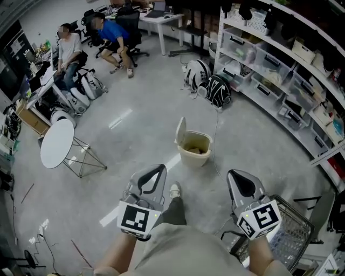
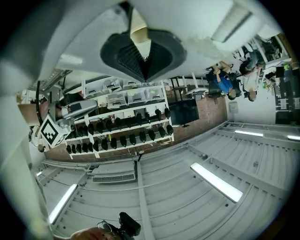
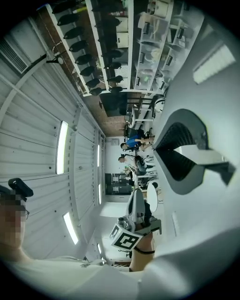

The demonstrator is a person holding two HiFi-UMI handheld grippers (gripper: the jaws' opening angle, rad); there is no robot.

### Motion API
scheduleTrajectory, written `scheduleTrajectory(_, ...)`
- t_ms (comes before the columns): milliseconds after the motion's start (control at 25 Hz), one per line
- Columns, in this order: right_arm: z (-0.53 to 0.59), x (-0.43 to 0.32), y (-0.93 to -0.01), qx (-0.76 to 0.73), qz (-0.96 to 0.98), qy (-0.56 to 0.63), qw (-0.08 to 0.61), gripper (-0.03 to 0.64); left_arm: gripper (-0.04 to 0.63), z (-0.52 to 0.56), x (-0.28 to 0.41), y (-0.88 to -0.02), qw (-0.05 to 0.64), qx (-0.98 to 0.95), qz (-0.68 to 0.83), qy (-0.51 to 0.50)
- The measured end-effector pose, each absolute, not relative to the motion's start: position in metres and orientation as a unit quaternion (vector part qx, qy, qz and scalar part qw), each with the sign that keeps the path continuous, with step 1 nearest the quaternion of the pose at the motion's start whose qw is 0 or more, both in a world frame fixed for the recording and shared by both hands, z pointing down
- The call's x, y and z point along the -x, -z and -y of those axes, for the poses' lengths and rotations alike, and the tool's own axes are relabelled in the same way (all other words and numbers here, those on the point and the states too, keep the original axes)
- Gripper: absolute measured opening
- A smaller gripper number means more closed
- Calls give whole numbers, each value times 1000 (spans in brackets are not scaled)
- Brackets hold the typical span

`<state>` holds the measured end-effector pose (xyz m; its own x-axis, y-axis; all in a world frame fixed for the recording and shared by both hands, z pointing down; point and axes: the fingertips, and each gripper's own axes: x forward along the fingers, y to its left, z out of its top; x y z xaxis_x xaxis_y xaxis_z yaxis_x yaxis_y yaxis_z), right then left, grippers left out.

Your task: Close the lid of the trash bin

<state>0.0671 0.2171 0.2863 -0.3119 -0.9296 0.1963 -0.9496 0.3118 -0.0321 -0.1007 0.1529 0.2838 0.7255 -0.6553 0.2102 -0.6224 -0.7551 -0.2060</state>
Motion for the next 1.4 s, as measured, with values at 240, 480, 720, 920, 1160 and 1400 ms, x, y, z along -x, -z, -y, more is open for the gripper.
scheduleTrajectory(240, -114, -64, -297, -587, 798, -98, 90, 3, 3, -50, 105, -288, 36, 930, -334, 149)
scheduleTrajectory(480, -13, -58, -305, -591, 793, -110, 97, 3, 2, 50, 113, -298, 35, 931, -325, 163)
scheduleTrajectory(720, 55, -54, -309, -590, 793, -109, 104, 3, 3, 117, 117, -305, 41, 930, -323, 171)
scheduleTrajectory(920, 87, -52, -317, -581, 798, -118, 111, 3, 3, 142, 113, -313, 37, 930, -320, 176)
scheduleTrajectory(1160, 121, -59, -342, -559, 808, -143, 123, 3, 2, 165, 102, -328, 22, 923, -336, 187)
scheduleTrajectory(1400, 177, -57, -378, -514, 832, -164, 134, 3, 3, 194, 88, -353, 8, 913, -349, 210)
